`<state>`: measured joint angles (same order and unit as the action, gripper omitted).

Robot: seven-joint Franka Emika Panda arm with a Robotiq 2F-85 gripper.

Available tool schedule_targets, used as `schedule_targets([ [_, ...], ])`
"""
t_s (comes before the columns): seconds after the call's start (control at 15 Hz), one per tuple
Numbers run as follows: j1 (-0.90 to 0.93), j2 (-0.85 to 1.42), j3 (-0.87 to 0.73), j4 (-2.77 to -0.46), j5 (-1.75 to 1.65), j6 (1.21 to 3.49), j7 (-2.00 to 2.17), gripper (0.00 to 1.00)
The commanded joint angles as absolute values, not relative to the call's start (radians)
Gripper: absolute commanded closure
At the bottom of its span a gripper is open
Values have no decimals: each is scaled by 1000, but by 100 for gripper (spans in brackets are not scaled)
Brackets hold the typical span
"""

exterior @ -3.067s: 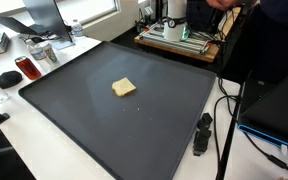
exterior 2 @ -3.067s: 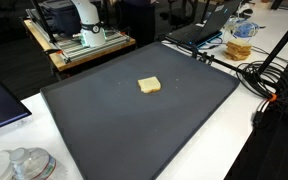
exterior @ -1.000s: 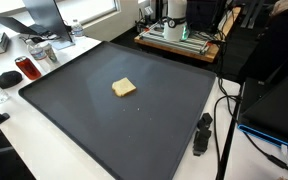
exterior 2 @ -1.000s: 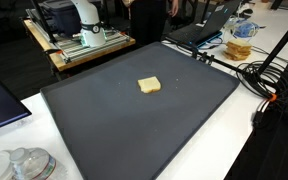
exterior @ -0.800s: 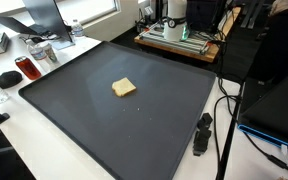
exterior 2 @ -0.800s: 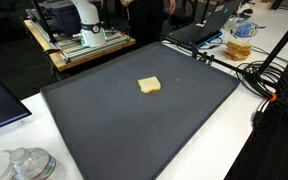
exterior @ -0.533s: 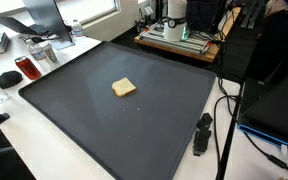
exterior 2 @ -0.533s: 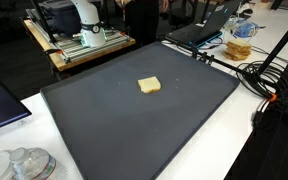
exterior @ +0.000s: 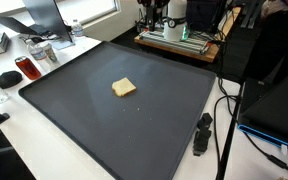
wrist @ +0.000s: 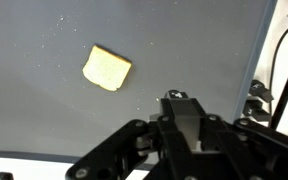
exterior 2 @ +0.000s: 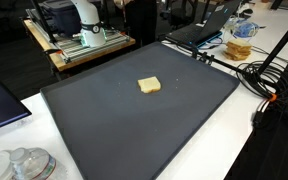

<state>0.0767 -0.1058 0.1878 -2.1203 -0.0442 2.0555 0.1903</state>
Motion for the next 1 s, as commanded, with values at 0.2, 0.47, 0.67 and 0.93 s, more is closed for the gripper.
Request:
schedule_targets([
  [0.2,91,177,116,-1974,-173,2142,420,95],
  [0.47,141,303,59,-1901,-270,2178,619,95],
  [0.67,193,379,20,-1840,-320,2144,744,95],
  [0.93,268,462,-14,-1759,-377,2062,894,95],
])
